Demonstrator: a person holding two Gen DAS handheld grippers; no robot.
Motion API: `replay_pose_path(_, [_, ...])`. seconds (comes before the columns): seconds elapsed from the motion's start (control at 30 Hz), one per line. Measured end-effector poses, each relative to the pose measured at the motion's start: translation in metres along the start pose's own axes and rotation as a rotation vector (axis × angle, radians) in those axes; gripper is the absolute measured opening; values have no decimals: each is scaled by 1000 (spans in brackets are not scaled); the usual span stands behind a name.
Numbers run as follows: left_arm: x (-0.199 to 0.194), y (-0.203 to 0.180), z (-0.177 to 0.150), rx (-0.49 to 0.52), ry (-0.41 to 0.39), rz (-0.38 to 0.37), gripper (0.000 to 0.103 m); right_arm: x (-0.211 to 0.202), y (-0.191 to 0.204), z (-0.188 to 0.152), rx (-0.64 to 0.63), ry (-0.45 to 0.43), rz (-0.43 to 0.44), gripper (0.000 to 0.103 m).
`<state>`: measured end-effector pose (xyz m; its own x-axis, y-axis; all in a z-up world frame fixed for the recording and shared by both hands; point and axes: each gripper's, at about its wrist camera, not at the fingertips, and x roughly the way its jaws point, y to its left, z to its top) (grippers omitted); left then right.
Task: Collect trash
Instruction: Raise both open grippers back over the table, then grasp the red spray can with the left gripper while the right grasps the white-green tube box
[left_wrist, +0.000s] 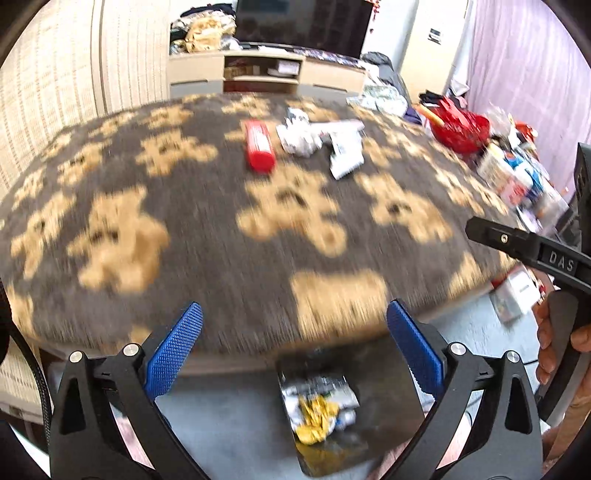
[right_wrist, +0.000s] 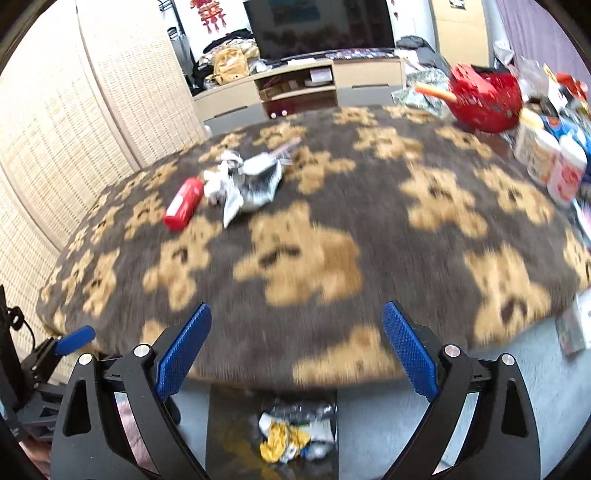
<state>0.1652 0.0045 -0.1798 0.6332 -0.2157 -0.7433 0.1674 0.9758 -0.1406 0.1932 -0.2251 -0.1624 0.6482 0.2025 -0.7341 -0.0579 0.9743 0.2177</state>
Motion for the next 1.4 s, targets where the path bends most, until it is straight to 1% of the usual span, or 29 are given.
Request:
replay_pose_path(0.13, [15,8,36,14,-19,22,95,14,8,34,-10,-28,2,94])
replay_pose_path(0.33, [37,18,81,30,-59,45,95,42,19,76,-12,-30,11,94])
replay_pose_path(0.4, [48,21,94,36,-54,50,95,51,22,87,-10,-28,15,94])
replay_pose_path(0.57, [71,25,114,43,-42,61,95,76,27,111,3,-12,25,92])
replay_pose_path(0.63, [80,27,119,38,-38,55,94,87,29,116,10,4,36,83])
replay_pose_path(0.67, [85,28,121,37,-34,55,93,94,29,117,22,14,50,81])
replay_pose_path(0.73, [94,29,124,42,-25,62,88,104,30,117,39,29,68,70])
replay_pose_path(0.77, [98,29,125,45,-20,65,85,110,32,117,39,41,73,68])
replay_pose_path(0.8, [102,30,127,45,-17,66,84,115,34,116,36,52,78,63])
replay_pose_path(0.87, [109,31,130,43,-11,66,81,124,38,114,28,69,80,60])
replay_pose_path(1.0, [125,30,133,44,4,66,74,139,43,107,20,105,82,50])
replay_pose_path(1.03, [128,29,133,48,9,69,68,143,43,105,19,115,78,43])
replay_pose_path(1.07, [132,29,134,51,18,73,60,146,42,104,17,123,74,40])
replay_pose_path(1.1, [136,29,134,50,27,74,56,148,43,103,14,130,80,33])
replay_pose_path(1.13, [139,30,133,47,41,71,46,149,43,101,8,135,88,28])
replay_pose_path(1.17, [142,30,133,47,49,69,35,148,44,100,2,133,90,26])
replay_pose_path(1.2, [144,30,132,49,56,68,31,147,46,99,-8,130,91,20])
replay_pose_path(1.23, [144,30,131,52,56,72,30,145,48,98,-19,130,95,15])
replay_pose_path(1.33, [140,29,125,60,57,81,30,137,53,95,-45,127,87,13])
replay_pose_path(1.4, [134,28,121,57,66,80,30,129,52,91,-44,132,98,12])
